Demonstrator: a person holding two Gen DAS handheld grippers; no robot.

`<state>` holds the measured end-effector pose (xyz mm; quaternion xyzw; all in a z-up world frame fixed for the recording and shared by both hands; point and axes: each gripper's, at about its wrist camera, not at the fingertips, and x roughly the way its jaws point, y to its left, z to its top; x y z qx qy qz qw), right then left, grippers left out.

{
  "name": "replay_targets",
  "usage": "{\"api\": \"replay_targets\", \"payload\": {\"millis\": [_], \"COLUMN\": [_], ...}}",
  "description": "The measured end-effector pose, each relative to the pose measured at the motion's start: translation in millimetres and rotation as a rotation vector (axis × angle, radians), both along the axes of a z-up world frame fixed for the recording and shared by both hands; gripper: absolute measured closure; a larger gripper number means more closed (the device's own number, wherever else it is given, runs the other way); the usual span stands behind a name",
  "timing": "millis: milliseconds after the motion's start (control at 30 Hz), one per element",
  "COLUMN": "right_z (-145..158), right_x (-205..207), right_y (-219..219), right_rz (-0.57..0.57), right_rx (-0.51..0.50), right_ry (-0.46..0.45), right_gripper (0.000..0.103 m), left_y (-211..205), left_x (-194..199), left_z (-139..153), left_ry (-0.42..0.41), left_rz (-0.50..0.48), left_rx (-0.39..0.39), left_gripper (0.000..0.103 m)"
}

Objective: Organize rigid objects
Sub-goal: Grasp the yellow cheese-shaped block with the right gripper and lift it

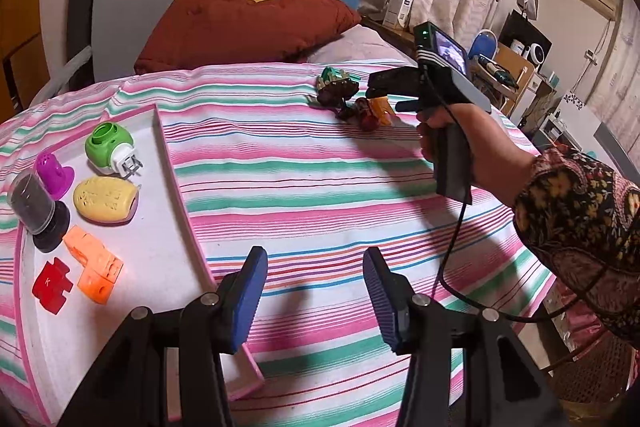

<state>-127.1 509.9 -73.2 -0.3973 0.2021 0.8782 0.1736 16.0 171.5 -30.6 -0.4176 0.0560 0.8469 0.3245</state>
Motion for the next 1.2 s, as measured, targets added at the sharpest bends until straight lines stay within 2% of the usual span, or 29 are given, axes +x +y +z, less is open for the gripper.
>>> {"api": "replay_targets", "payload": {"millis": [67, 100, 167, 300, 433, 533, 667, 767, 900, 1000, 1200], "right_z": [-3.7, -10.0, -8.1, -8.0, -7.8, -7.4, -7.6, -3.2, -1.6, -9.3, -11.4], "right_x": [-3.7, -7.2, -6.5, 1.4, 18.2, 30.7, 61.2, 88.4, 114.4, 124.7, 134.0], "right_y": [0.8, 1.5, -3.3, -15.7, -27.0, -43.5, -55.7, -53.8, -34.9, -19.4, -14.0], "right_rz": [0.007, 0.023, 0.047, 0.114, 0.196, 0.264, 0.302, 0.236, 0.085, 0.006, 0.003], "right_rx": [0.011, 0.005, 0.068, 0.134, 0.060, 0.075, -0.013, 0.009, 0.086, 0.025, -0.047], "right_ry": [-0.026, -0.064, -0.058, -0.068, -0.003, 0.000, 0.043, 0.054, 0.025, 0.015, 0.077], "right_gripper": [0.058, 0.060, 0.065, 0.074, 0.075, 0.075, 0.076, 0.076, 0.075, 0.075, 0.074], "left_y": [1.8, 2.7, 4.7, 11.2, 18.2, 23.0, 29.1, 42.2, 72.6, 96.6, 146.1], "left_x": [-1.1, -1.7, -1.7, -1.5, -1.2, -5.8, -18.3, -29.0, -43.8, -54.9, -79.7], "left_z": [-1.5, -2.3, -3.2, -5.1, -3.8, 0.9, 9.4, 11.4, 9.3, 9.3, -1.8], "left_ry": [-0.007, -0.013, -0.012, -0.015, -0.008, 0.006, 0.014, 0.015, -0.012, -0.012, -0.031], "left_rz": [0.002, 0.002, 0.005, -0.004, -0.015, -0.002, 0.035, 0.041, 0.029, 0.023, -0.024], "left_rx": [-0.005, -0.004, -0.007, -0.011, -0.012, -0.020, -0.005, -0.003, -0.029, -0.033, -0.074], "left_gripper": [0.053, 0.053, 0.053, 0.053, 0.053, 0.053, 0.053, 0.053, 0.053, 0.053, 0.053]}}
